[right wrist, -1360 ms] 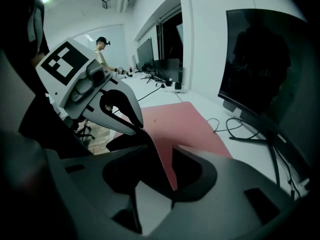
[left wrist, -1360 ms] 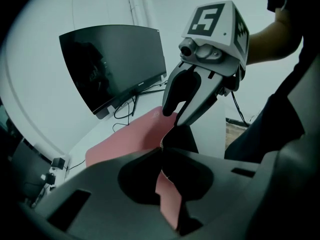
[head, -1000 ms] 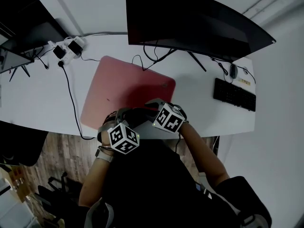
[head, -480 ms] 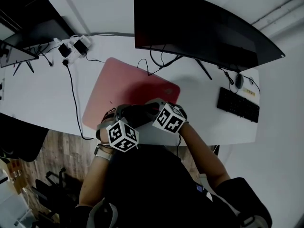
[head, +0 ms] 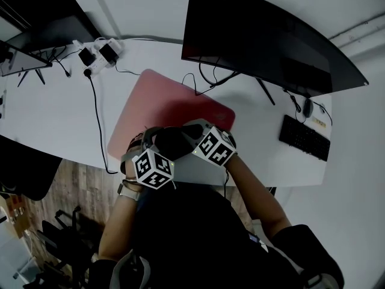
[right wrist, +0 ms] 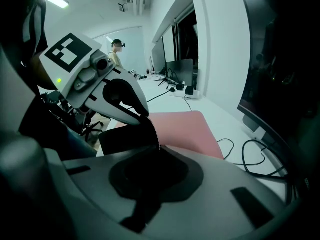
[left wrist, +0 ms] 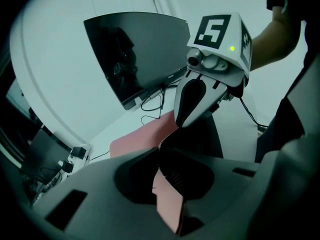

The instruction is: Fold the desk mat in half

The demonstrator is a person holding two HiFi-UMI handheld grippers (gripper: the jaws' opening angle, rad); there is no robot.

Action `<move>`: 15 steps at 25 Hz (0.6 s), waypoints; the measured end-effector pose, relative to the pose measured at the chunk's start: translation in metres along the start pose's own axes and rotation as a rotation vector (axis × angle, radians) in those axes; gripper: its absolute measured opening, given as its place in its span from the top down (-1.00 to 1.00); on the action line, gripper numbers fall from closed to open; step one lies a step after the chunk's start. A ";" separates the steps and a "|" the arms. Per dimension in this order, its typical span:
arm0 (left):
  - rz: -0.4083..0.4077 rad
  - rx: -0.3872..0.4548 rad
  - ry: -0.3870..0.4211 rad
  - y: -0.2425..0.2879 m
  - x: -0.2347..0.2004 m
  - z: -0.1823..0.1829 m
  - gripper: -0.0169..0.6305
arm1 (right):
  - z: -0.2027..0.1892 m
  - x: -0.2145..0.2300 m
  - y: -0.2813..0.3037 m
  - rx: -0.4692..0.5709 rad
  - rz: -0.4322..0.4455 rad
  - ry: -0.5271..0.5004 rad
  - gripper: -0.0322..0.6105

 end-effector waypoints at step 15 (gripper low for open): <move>0.045 -0.061 -0.128 -0.026 -0.025 -0.063 0.59 | 0.031 0.030 0.027 0.028 -0.118 0.054 0.82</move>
Point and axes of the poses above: the fingertips, and each gripper's own axes: y forward along the fingers, x to its right, z out of its top, the point moved 6 cm from there along -y, backward along the fingers, and after that the axes turned 5 degrees about -z, right-handed, at the moved point
